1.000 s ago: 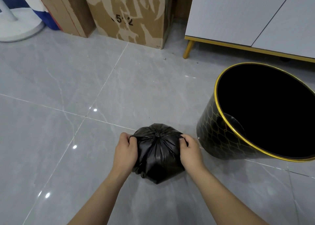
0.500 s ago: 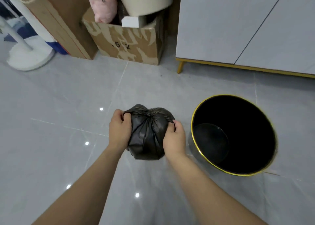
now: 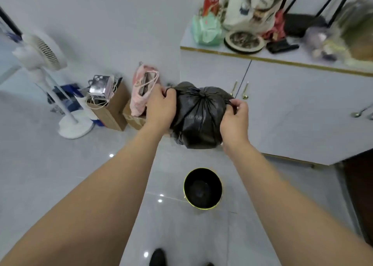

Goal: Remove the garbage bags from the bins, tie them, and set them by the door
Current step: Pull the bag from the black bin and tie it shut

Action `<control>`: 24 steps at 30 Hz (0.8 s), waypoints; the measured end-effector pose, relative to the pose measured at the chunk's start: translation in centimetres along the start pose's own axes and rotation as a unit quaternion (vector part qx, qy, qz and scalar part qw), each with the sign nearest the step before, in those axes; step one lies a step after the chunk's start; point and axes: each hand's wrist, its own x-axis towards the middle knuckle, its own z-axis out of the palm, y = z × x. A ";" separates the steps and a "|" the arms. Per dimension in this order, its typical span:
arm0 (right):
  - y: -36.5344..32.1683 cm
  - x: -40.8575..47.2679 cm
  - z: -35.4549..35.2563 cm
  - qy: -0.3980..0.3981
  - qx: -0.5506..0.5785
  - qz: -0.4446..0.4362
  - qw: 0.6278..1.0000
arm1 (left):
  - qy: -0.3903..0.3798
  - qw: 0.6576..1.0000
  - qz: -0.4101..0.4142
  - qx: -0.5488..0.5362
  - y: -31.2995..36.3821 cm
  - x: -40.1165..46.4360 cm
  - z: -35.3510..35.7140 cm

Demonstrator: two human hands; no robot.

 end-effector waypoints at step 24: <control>-10.3 -2.7 -23.8 0.275 0.135 -0.029 0.951 | -0.220 0.961 0.117 -0.124 19.3 -11.6 13.5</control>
